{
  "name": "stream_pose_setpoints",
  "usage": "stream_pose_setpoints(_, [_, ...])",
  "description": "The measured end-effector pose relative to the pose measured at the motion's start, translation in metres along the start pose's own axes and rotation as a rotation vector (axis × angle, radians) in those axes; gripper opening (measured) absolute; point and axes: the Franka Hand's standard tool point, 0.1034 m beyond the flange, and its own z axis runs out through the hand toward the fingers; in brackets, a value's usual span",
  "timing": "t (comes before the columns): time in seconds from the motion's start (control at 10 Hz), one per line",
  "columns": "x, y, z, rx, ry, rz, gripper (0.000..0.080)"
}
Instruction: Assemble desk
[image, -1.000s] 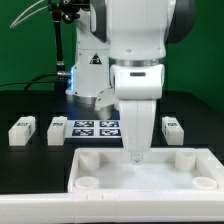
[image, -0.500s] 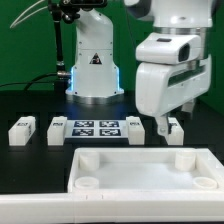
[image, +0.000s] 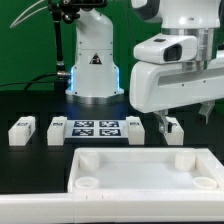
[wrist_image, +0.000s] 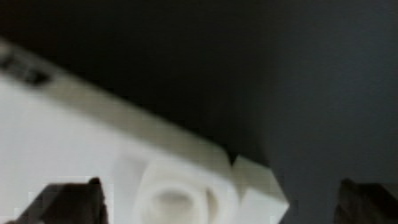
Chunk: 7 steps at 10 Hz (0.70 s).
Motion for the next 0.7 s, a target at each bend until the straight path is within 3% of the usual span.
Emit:
stream_pose_setpoints(0.2, [-0.009, -0.008, -0.001, 0.006, -0.054, 0.315, 0.0648])
stream_pose_setpoints(0.3, [-0.014, -0.01, 0.001, 0.021, -0.089, 0.435, 0.0648])
stream_pose_setpoints(0.6, [-0.014, -0.01, 0.004, 0.038, -0.096, 0.428, 0.0649])
stream_pose_setpoints(0.7, [-0.019, -0.009, 0.008, 0.069, -0.13, 0.428, 0.0648])
